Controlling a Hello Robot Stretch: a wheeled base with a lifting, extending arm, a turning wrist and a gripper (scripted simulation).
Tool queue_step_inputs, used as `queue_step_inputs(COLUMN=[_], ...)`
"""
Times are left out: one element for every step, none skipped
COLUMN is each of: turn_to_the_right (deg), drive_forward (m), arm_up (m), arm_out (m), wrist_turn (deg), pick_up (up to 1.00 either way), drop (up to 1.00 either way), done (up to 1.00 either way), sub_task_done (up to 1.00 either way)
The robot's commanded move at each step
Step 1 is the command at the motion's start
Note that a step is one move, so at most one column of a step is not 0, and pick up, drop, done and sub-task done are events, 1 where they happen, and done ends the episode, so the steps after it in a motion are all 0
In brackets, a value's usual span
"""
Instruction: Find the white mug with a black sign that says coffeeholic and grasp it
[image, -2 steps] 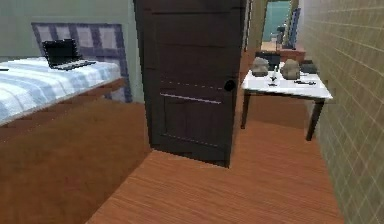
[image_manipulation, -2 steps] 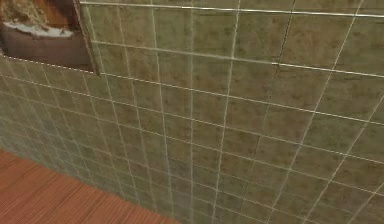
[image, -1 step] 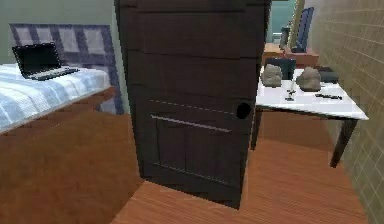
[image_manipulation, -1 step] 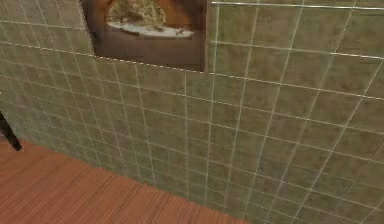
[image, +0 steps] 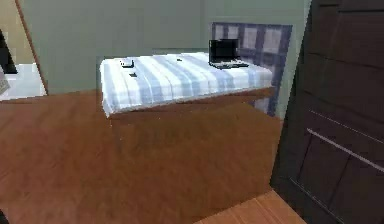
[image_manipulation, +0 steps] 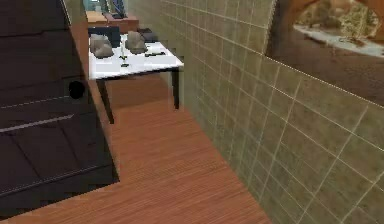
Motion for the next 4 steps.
queue_step_inputs(turn_to_the_right=[-45.0, 0.0, 21.0, 0.0], drive_forward=[0.0, 0.3, 0.0, 1.0], arm_up=[0.0, 0.0, 0.0, 0.0], arm_out=[0.0, 0.0, 0.0, 0.0], wrist_turn=[0.0, 0.0, 0.0, 0.0], pick_up=[0.0, 0.0, 0.0, 0.0], drop=[0.0, 0.0, 0.0, 0.0], done=[0.0, 0.0, 0.0, 0.0], sub_task_done=[0.0, 0.0, 0.0, 0.0])
